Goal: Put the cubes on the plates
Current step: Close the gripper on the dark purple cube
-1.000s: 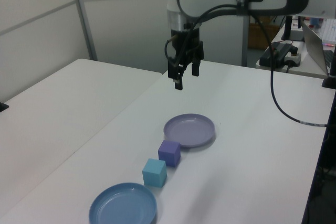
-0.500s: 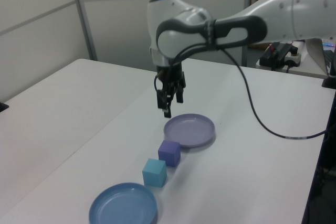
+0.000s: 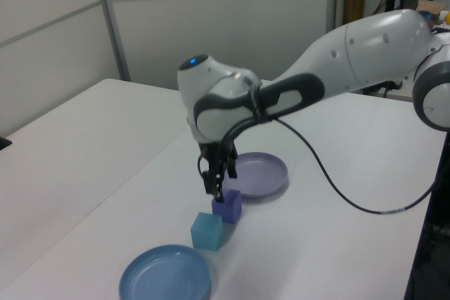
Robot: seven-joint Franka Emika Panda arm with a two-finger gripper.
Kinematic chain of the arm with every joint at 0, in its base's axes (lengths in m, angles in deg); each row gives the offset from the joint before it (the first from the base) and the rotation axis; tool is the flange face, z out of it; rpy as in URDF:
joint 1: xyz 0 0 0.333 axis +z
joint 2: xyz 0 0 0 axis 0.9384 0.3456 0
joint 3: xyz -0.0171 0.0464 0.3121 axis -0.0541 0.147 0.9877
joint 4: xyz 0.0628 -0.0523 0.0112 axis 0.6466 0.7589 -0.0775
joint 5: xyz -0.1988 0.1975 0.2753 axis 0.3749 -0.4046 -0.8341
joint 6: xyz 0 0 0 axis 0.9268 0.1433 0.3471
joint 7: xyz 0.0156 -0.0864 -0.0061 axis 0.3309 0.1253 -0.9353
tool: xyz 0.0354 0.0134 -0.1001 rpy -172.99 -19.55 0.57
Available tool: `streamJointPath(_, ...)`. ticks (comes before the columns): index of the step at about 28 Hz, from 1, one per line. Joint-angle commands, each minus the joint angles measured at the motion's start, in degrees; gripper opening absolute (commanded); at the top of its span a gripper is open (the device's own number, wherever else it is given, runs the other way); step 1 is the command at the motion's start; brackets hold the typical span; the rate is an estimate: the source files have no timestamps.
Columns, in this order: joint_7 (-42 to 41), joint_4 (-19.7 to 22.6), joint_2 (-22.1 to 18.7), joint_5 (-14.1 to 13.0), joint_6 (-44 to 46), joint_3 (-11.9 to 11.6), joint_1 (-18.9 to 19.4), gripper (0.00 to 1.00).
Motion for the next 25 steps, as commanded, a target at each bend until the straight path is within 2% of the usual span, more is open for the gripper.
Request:
streamJointPath(1, 3.3, 1.5, 1.2, 3.1, -2.6, -0.4, 1.5, 1.0)
streamJointPath(18, 3.4, 1.3, 1.8, 4.8, -4.4, -1.1, 0.9, 0.99)
streamJointPath(19, 3.4, 1.4, 1.8, 4.8, -4.4, -1.1, 0.9, 0.92)
streamJointPath(22, 3.4, 1.4, 1.9, 4.8, -4.4, -1.0, 0.9, 0.8)
streamJointPath(25, 3.4, 1.4, 1.9, 4.8, -4.4, -1.0, 0.9, 0.59)
